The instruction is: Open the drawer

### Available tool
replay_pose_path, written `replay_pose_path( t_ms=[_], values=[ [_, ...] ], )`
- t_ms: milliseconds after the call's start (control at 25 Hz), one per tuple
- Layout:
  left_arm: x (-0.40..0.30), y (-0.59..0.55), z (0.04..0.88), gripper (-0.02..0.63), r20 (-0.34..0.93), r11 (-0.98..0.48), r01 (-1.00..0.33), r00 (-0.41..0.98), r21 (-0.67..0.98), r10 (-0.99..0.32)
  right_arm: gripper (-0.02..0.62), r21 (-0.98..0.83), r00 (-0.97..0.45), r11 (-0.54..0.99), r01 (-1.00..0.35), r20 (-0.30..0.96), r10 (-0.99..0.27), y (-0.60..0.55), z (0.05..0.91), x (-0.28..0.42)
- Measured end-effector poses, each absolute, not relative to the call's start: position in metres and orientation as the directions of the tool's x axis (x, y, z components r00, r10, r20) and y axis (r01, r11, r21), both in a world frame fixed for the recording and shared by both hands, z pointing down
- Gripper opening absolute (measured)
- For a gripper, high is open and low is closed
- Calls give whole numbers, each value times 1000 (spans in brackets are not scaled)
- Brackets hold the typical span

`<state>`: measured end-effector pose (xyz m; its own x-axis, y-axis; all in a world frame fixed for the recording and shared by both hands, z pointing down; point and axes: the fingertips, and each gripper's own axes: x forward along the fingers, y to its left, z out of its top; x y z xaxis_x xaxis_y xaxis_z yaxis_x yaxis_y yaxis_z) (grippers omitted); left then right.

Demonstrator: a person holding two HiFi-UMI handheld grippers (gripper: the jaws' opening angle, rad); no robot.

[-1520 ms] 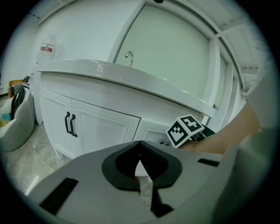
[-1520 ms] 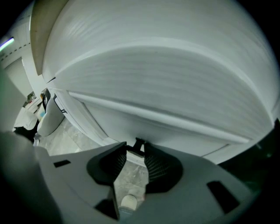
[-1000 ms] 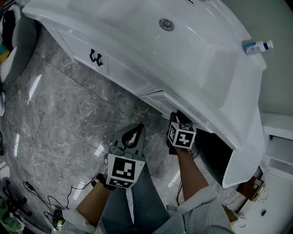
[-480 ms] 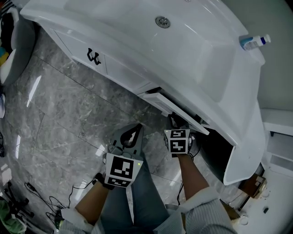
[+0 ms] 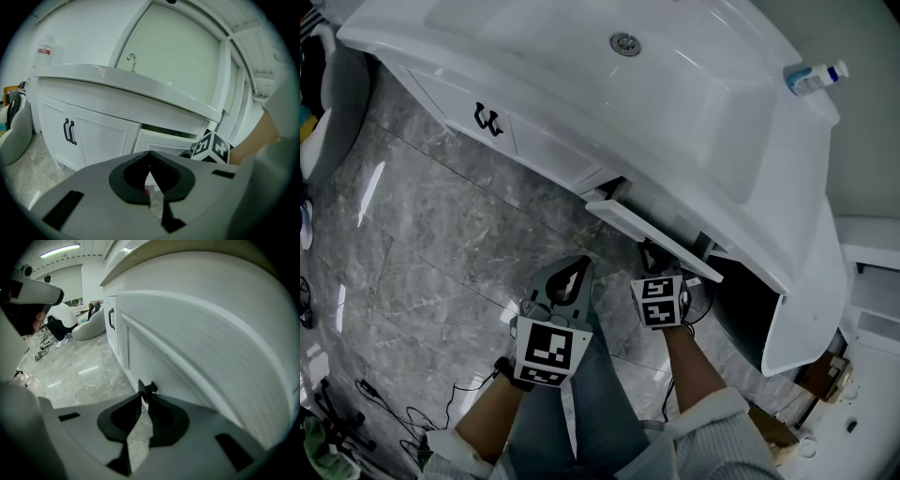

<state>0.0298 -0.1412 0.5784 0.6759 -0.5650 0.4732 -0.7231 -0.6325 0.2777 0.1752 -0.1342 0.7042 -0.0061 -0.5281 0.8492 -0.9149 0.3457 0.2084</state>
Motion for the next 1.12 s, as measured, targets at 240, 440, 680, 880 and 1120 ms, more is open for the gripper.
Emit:
replay_pose_path(
  t_ms=[240,440,680,880,1120],
  values=[
    [30,-141,576,15,470,-635,-722,677,275,-566,49,205,-10,345,-916,848,-530,-120,705,165],
    [33,-136,577,15,468,-646,-711,688,278,-555,46,197,-11,337,-920,849,-528,-108,707,156],
    [35,-134,576,15,467,-653,-704,693,278,-548,44,200,-10,338,-920,848,-530,-100,708,150],
    [33,-134,576,15,468,-655,-702,695,278,-546,41,199,-7,332,-922,849,-529,-89,709,145],
    [29,-131,576,15,469,-658,-701,696,277,-544,38,193,-4,316,-929,847,-531,-76,711,139]
  ],
)
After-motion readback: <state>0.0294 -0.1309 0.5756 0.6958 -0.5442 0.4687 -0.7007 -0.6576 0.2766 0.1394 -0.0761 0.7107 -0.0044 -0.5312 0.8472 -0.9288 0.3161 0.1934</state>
